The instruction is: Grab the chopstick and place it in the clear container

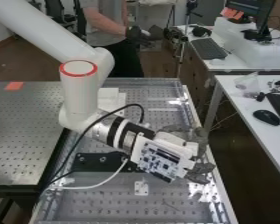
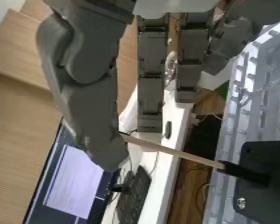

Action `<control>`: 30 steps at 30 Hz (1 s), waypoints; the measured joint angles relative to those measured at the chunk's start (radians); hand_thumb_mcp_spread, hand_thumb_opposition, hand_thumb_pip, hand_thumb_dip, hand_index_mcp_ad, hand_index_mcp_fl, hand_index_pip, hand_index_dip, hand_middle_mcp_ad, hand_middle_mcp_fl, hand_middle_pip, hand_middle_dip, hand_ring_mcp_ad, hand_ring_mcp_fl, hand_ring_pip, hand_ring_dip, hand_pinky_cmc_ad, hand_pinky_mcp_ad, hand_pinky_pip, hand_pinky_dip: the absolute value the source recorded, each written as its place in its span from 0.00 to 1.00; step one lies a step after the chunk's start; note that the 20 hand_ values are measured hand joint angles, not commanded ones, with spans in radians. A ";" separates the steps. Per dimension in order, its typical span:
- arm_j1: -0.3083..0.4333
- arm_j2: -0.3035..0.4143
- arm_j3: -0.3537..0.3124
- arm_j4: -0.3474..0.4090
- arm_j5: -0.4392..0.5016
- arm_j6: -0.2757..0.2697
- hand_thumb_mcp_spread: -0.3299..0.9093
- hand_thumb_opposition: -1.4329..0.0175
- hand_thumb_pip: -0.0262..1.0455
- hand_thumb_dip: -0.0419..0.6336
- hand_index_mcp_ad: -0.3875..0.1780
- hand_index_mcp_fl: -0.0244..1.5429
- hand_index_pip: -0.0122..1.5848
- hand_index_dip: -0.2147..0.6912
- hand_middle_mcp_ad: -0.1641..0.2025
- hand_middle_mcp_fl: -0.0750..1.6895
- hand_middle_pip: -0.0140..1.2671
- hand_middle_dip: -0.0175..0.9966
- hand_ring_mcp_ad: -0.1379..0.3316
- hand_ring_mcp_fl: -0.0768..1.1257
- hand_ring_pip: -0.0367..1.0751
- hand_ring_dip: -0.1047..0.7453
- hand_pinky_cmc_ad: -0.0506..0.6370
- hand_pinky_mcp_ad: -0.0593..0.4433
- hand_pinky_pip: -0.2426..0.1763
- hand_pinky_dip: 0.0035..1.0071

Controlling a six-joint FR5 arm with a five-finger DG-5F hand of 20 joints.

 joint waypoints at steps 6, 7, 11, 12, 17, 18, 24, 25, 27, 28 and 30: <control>-0.006 -0.001 0.004 -0.012 -0.002 -0.012 0.80 0.36 0.44 0.52 0.15 0.50 0.47 0.55 0.56 0.58 0.27 0.68 0.57 0.47 0.13 0.51 0.72 0.47 0.53 0.17; -0.007 -0.001 0.004 -0.012 -0.004 -0.013 0.80 0.37 0.44 0.52 0.17 0.50 0.47 0.55 0.56 0.58 0.27 0.68 0.58 0.47 0.13 0.51 0.73 0.46 0.53 0.17; -0.009 0.001 0.003 -0.013 0.000 -0.014 0.78 0.37 0.44 0.52 0.19 0.50 0.45 0.54 0.56 0.57 0.27 0.68 0.58 0.47 0.13 0.51 0.73 0.47 0.53 0.17; -0.010 0.001 0.002 -0.013 0.001 -0.014 0.78 0.37 0.44 0.52 0.20 0.50 0.45 0.54 0.57 0.57 0.27 0.68 0.58 0.47 0.13 0.51 0.72 0.47 0.53 0.17; -0.012 0.001 -0.003 0.003 -0.010 0.015 0.77 0.37 0.45 0.52 0.21 0.50 0.44 0.54 0.57 0.58 0.27 0.68 0.58 0.47 0.13 0.51 0.72 0.46 0.53 0.17; -0.012 0.001 -0.003 0.005 -0.012 0.019 0.77 0.38 0.45 0.52 0.21 0.50 0.44 0.54 0.57 0.58 0.27 0.68 0.58 0.46 0.13 0.51 0.72 0.46 0.53 0.17; -0.012 -0.007 -0.003 0.021 -0.025 0.053 0.77 0.38 0.46 0.51 0.21 0.50 0.43 0.54 0.57 0.59 0.21 0.68 0.58 0.45 0.13 0.51 0.72 0.46 0.53 0.17; -0.012 -0.007 -0.001 0.019 -0.025 0.053 0.77 0.38 0.46 0.51 0.21 0.50 0.43 0.54 0.57 0.59 0.20 0.68 0.57 0.45 0.13 0.51 0.72 0.46 0.53 0.17; -0.012 -0.008 0.000 0.016 -0.029 0.054 0.77 0.38 0.47 0.52 0.21 0.50 0.43 0.54 0.57 0.60 0.20 0.68 0.58 0.44 0.13 0.51 0.72 0.47 0.53 0.17; -0.012 -0.008 0.000 0.016 -0.032 0.054 0.77 0.38 0.47 0.52 0.21 0.50 0.43 0.54 0.57 0.60 0.20 0.68 0.58 0.44 0.13 0.51 0.73 0.47 0.53 0.17; -0.013 -0.009 0.001 0.015 -0.032 0.053 0.77 0.38 0.47 0.51 0.21 0.50 0.43 0.54 0.57 0.60 0.19 0.68 0.58 0.44 0.13 0.51 0.72 0.47 0.53 0.17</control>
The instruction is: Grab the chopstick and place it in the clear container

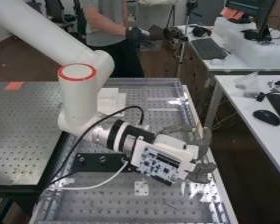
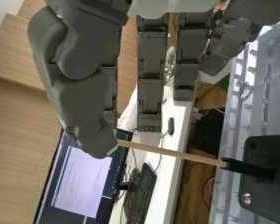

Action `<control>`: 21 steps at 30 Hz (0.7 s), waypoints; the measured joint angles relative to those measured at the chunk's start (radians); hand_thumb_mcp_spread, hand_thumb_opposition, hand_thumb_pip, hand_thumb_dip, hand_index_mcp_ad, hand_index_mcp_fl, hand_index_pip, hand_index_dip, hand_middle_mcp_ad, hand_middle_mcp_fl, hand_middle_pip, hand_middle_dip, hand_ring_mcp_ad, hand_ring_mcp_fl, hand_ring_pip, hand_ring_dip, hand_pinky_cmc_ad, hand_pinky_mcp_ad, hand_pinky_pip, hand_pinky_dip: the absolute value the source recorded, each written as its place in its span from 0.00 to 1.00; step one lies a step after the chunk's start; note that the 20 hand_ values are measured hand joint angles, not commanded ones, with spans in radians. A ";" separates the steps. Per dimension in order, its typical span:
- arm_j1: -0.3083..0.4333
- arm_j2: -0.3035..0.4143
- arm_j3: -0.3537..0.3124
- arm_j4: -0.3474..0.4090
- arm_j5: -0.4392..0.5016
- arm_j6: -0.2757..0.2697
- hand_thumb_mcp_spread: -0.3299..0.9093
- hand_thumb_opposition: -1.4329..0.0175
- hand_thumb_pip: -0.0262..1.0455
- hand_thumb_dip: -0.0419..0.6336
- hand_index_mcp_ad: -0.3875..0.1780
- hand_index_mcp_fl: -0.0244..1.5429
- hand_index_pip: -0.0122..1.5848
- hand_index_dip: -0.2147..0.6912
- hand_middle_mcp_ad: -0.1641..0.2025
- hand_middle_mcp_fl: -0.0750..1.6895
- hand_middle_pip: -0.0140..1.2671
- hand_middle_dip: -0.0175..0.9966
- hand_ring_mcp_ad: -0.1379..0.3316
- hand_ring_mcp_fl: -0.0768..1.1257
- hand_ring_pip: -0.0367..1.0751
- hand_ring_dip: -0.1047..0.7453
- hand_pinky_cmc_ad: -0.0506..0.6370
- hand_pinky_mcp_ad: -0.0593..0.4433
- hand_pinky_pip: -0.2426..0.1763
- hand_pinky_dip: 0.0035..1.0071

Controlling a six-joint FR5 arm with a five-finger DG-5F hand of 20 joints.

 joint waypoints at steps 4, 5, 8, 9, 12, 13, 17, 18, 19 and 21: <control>-0.001 0.000 0.001 -0.002 0.002 -0.004 0.78 0.34 0.46 0.51 0.21 0.56 0.51 0.53 0.57 0.62 0.19 0.68 0.58 0.46 0.13 0.51 0.72 0.47 0.53 0.17; -0.001 0.000 0.001 -0.002 0.001 -0.005 0.79 0.32 0.46 0.51 0.20 0.57 0.53 0.54 0.57 0.64 0.19 0.68 0.58 0.46 0.13 0.51 0.72 0.47 0.53 0.17; -0.002 0.001 0.001 0.000 0.001 -0.007 0.82 0.29 0.45 0.51 0.20 0.58 0.54 0.57 0.57 0.68 0.23 0.68 0.58 0.47 0.13 0.51 0.72 0.47 0.53 0.17; -0.002 0.001 0.001 0.000 0.002 -0.007 0.81 0.29 0.45 0.51 0.20 0.58 0.54 0.57 0.56 0.69 0.23 0.68 0.58 0.47 0.13 0.51 0.72 0.47 0.53 0.17; -0.003 0.001 0.001 0.000 0.002 -0.008 0.81 0.29 0.45 0.51 0.21 0.59 0.54 0.56 0.57 0.69 0.23 0.68 0.58 0.49 0.13 0.51 0.74 0.47 0.53 0.17; -0.003 0.001 0.002 -0.001 0.003 -0.008 0.81 0.29 0.44 0.51 0.21 0.59 0.54 0.56 0.57 0.69 0.23 0.68 0.58 0.49 0.13 0.51 0.73 0.47 0.53 0.17; -0.004 0.000 0.003 -0.004 -0.001 -0.011 0.81 0.29 0.43 0.50 0.20 0.60 0.52 0.56 0.52 0.70 0.22 0.68 0.58 0.49 0.13 0.51 0.74 0.48 0.54 0.17; -0.004 0.000 0.004 -0.005 -0.001 -0.014 0.81 0.29 0.43 0.50 0.19 0.61 0.51 0.56 0.48 0.70 0.22 0.68 0.58 0.49 0.13 0.51 0.76 0.49 0.55 0.17; -0.004 -0.001 0.007 -0.009 0.000 -0.019 0.82 0.28 0.42 0.50 0.19 0.62 0.51 0.56 0.45 0.71 0.22 0.68 0.57 0.48 0.13 0.51 0.76 0.49 0.55 0.17; -0.004 -0.002 0.010 -0.013 0.001 -0.026 0.82 0.26 0.42 0.50 0.18 0.63 0.51 0.57 0.36 0.71 0.21 0.68 0.57 0.49 0.13 0.51 0.76 0.49 0.55 0.17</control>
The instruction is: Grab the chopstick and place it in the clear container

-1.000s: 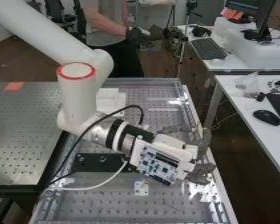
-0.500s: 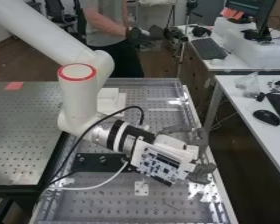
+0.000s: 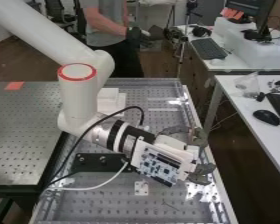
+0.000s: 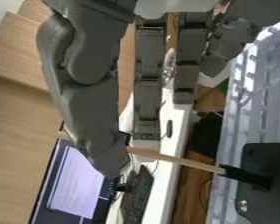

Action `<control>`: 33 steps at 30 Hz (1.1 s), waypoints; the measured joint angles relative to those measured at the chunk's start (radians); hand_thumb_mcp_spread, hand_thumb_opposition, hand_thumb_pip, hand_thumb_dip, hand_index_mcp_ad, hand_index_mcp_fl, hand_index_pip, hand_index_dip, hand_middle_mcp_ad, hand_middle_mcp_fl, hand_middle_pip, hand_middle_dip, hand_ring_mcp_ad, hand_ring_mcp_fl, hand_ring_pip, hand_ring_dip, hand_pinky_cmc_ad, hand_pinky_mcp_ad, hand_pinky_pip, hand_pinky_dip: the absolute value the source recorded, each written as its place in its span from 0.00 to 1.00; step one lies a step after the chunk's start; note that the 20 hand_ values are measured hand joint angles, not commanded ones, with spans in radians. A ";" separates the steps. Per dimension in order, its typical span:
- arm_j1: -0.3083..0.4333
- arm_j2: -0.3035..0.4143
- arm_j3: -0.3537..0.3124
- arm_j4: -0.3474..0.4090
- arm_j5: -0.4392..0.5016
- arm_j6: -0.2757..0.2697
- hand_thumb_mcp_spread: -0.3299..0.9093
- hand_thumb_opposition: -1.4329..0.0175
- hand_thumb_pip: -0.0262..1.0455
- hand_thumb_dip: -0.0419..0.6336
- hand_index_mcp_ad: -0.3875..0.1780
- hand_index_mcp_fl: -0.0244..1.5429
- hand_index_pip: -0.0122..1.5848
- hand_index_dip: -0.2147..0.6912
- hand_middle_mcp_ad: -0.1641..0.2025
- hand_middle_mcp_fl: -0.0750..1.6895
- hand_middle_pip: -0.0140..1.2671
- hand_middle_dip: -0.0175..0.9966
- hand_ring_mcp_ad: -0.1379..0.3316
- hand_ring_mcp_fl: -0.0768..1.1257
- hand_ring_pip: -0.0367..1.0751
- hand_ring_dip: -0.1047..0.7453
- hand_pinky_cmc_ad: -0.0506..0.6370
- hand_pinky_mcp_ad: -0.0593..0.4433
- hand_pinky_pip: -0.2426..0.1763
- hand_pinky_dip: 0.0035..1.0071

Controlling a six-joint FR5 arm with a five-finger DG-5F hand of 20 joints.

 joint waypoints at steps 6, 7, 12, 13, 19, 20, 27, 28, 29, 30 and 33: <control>0.001 -0.002 0.011 -0.011 0.017 -0.024 0.86 0.25 0.44 0.50 0.33 0.66 0.48 0.59 0.23 0.73 0.22 0.68 0.58 0.49 0.13 0.51 0.75 0.49 0.55 0.17; 0.002 -0.002 0.011 -0.010 0.024 -0.029 0.87 0.25 0.44 0.50 0.36 0.66 0.49 0.60 0.22 0.73 0.22 0.68 0.58 0.50 0.13 0.51 0.75 0.52 0.55 0.17; 0.006 -0.001 0.010 0.004 0.043 -0.043 0.90 0.25 0.44 0.50 0.46 0.69 0.43 0.60 0.23 0.75 0.20 0.68 0.58 0.53 0.14 0.51 0.76 0.52 0.56 0.17; 0.007 -0.001 0.010 0.007 0.046 -0.048 0.91 0.24 0.44 0.50 0.48 0.71 0.42 0.60 0.23 0.76 0.20 0.68 0.57 0.54 0.14 0.51 0.78 0.52 0.56 0.17; 0.016 0.002 0.019 0.022 0.067 -0.084 0.92 0.24 0.44 0.50 0.50 0.75 0.37 0.61 0.24 0.78 0.17 0.68 0.57 0.56 0.14 0.51 0.77 0.51 0.57 0.18; 0.017 0.003 0.021 0.022 0.067 -0.088 0.92 0.24 0.44 0.50 0.50 0.76 0.36 0.61 0.24 0.79 0.17 0.68 0.57 0.57 0.14 0.51 0.78 0.51 0.57 0.18; 0.029 0.008 0.051 0.011 0.062 -0.136 0.92 0.23 0.43 0.50 0.50 0.78 0.32 0.61 0.24 0.80 0.16 0.67 0.58 0.57 0.14 0.51 0.79 0.55 0.57 0.18; 0.030 0.011 0.054 0.010 0.059 -0.142 0.92 0.23 0.43 0.50 0.50 0.79 0.32 0.61 0.24 0.80 0.16 0.66 0.57 0.57 0.14 0.51 0.80 0.55 0.57 0.18; 0.031 0.012 0.055 0.010 0.059 -0.145 0.92 0.23 0.43 0.50 0.50 0.78 0.31 0.61 0.24 0.80 0.15 0.66 0.57 0.57 0.14 0.51 0.80 0.55 0.57 0.18; 0.032 0.016 0.058 0.009 0.057 -0.150 0.92 0.23 0.43 0.50 0.50 0.79 0.31 0.61 0.24 0.81 0.15 0.66 0.57 0.57 0.14 0.51 0.80 0.55 0.57 0.18; 0.033 0.025 0.061 0.004 0.056 -0.160 0.92 0.23 0.43 0.50 0.50 0.80 0.30 0.62 0.27 0.81 0.15 0.64 0.57 0.58 0.14 0.51 0.80 0.55 0.57 0.18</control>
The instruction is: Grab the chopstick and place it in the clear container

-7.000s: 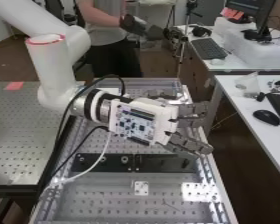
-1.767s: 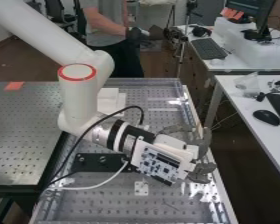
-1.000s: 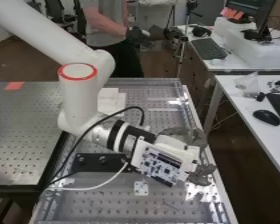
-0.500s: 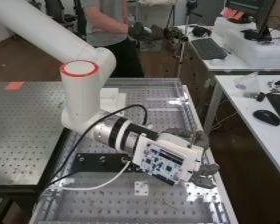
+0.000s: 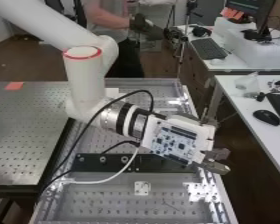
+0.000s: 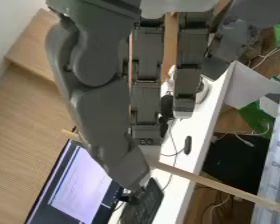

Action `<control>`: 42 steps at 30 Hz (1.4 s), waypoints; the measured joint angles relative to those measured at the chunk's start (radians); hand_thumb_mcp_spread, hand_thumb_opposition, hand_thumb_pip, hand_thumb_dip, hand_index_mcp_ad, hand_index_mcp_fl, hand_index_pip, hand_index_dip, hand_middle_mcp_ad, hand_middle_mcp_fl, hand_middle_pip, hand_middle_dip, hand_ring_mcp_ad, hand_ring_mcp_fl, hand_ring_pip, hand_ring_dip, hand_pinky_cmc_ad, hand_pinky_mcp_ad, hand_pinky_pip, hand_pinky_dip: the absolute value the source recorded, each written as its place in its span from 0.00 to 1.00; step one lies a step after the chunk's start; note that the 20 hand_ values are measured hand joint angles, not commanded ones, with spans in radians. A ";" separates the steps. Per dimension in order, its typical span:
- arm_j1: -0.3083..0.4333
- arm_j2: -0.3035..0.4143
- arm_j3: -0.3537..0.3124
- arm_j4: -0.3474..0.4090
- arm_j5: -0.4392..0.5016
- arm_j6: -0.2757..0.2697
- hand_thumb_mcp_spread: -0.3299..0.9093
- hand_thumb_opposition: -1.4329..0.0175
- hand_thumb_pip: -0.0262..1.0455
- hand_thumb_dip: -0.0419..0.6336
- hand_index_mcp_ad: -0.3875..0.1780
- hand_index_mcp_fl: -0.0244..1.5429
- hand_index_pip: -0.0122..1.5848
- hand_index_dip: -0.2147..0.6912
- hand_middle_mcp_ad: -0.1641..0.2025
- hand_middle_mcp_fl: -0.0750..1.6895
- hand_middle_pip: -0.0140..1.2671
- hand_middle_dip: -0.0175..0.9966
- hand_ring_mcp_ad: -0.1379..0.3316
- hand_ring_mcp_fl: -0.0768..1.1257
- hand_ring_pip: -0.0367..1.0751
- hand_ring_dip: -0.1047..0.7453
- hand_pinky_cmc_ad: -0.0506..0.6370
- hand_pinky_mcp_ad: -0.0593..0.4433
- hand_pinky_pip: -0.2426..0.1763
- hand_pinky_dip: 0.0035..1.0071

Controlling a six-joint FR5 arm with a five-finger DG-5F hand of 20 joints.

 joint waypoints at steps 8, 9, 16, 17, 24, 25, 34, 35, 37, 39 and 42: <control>0.000 0.040 0.007 -0.019 0.009 -0.032 0.92 0.23 0.43 0.55 0.50 0.81 0.29 0.64 0.31 0.81 0.15 0.63 0.57 0.59 0.14 0.53 0.81 0.55 0.58 0.17; 0.000 0.044 0.007 -0.020 0.011 -0.036 0.92 0.23 0.43 0.55 0.49 0.81 0.28 0.64 0.31 0.81 0.15 0.63 0.57 0.59 0.14 0.55 0.80 0.55 0.58 0.17; 0.011 0.094 0.008 -0.047 0.034 -0.053 0.93 0.22 0.43 0.55 0.50 0.82 0.28 0.65 0.35 0.81 0.15 0.63 0.57 0.59 0.14 0.56 0.81 0.55 0.57 0.17; 0.012 0.097 0.007 -0.049 0.036 -0.054 0.92 0.22 0.43 0.55 0.50 0.82 0.28 0.65 0.35 0.82 0.15 0.63 0.58 0.60 0.14 0.56 0.80 0.55 0.57 0.17; 0.048 0.172 -0.028 -0.090 0.068 -0.064 0.92 0.22 0.43 0.55 0.51 0.82 0.27 0.66 0.38 0.82 0.15 0.62 0.57 0.60 0.14 0.56 0.81 0.54 0.61 0.18; 0.059 0.189 -0.041 -0.099 0.076 -0.063 0.92 0.22 0.43 0.55 0.51 0.82 0.28 0.66 0.38 0.82 0.15 0.62 0.57 0.60 0.14 0.56 0.80 0.56 0.61 0.18; 0.170 0.281 -0.124 -0.141 0.212 -0.061 0.92 0.22 0.43 0.55 0.51 0.83 0.27 0.66 0.40 0.82 0.15 0.62 0.56 0.62 0.14 0.56 0.81 0.57 0.61 0.18; 0.173 0.282 -0.125 -0.142 0.217 -0.060 0.92 0.21 0.43 0.55 0.51 0.83 0.26 0.66 0.40 0.82 0.15 0.62 0.56 0.62 0.14 0.56 0.81 0.57 0.61 0.18; 0.213 0.294 -0.137 -0.151 0.274 -0.050 0.92 0.21 0.43 0.56 0.51 0.83 0.26 0.66 0.41 0.82 0.15 0.62 0.55 0.62 0.14 0.56 0.80 0.57 0.60 0.18; 0.245 0.298 -0.141 -0.163 0.319 -0.039 0.92 0.21 0.43 0.55 0.51 0.83 0.26 0.66 0.41 0.82 0.15 0.62 0.55 0.62 0.14 0.56 0.81 0.57 0.61 0.18; 0.310 0.300 -0.141 -0.189 0.405 -0.012 0.92 0.21 0.43 0.55 0.51 0.83 0.26 0.66 0.41 0.82 0.15 0.62 0.54 0.62 0.14 0.56 0.81 0.57 0.61 0.18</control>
